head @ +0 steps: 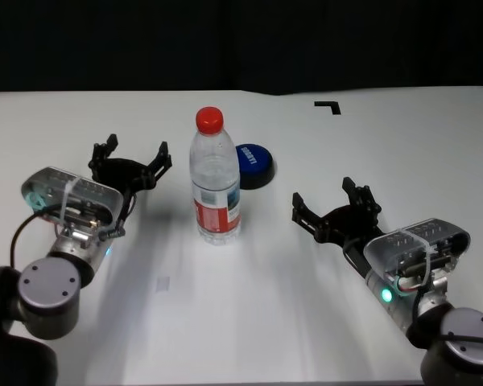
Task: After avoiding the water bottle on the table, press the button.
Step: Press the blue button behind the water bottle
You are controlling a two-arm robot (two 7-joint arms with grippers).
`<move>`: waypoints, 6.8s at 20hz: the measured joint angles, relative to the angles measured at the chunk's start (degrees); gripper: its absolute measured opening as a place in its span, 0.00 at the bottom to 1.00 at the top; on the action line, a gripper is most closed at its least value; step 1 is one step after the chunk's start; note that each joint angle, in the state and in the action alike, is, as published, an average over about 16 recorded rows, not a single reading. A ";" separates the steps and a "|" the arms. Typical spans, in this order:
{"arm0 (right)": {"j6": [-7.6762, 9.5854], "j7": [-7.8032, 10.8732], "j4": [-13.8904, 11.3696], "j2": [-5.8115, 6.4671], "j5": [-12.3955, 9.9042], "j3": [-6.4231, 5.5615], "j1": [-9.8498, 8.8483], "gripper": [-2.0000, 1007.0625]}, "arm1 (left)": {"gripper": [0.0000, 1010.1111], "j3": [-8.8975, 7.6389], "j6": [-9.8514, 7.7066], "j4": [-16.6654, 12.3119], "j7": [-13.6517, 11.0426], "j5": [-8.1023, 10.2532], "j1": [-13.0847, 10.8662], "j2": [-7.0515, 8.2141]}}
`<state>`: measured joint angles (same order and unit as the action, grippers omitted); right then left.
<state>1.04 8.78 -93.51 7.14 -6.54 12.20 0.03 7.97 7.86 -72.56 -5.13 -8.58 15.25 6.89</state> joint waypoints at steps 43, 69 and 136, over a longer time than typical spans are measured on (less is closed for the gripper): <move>0.00 0.00 0.00 0.00 0.00 0.00 0.00 1.00 | 0.99 3.25 3.10 11.18 -1.17 -0.27 8.58 -1.05; 0.00 0.00 0.00 0.00 0.00 0.00 0.00 1.00 | 0.99 3.12 3.85 12.86 -0.76 0.13 9.87 -0.83; 0.00 0.00 0.00 0.00 0.00 0.00 0.00 1.00 | 0.99 -2.61 -1.06 -9.54 -0.50 1.64 -8.09 2.25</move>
<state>1.04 8.78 -93.51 7.14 -6.54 12.20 0.03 5.35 6.80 -82.10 -5.63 -6.94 7.17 9.14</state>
